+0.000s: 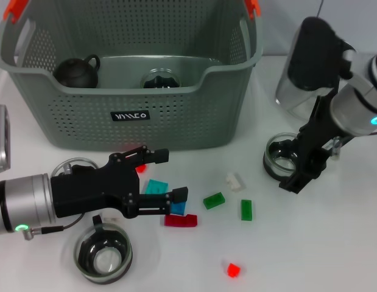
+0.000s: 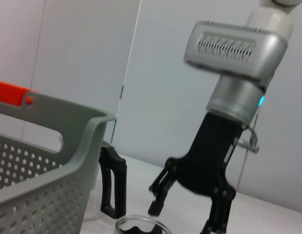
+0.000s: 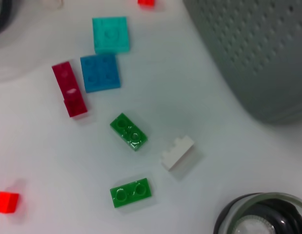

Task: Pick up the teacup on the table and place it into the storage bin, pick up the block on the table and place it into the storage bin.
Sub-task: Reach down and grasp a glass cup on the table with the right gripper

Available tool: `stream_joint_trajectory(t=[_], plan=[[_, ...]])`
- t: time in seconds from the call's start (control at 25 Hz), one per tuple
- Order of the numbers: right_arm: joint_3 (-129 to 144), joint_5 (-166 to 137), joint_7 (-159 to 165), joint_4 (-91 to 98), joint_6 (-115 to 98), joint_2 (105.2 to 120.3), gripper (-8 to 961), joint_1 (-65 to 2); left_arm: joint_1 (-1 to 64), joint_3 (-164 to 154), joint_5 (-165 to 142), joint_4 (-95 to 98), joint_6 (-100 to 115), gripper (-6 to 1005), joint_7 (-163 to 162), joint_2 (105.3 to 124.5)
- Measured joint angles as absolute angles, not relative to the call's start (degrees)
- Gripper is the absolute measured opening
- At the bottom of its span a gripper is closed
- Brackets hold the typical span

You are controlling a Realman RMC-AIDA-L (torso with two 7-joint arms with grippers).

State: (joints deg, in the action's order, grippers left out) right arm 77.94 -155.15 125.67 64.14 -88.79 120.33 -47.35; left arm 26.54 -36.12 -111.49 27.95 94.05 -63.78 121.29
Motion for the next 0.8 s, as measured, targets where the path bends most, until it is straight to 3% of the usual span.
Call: stream_joint_trajectory(t=[0.8], plan=[[82.7, -155.5, 126.6, 49.8, -76.8, 120.49, 937, -51.2, 26.5, -36.1, -111.2, 27.9, 93.1, 922, -63.6, 121.41]])
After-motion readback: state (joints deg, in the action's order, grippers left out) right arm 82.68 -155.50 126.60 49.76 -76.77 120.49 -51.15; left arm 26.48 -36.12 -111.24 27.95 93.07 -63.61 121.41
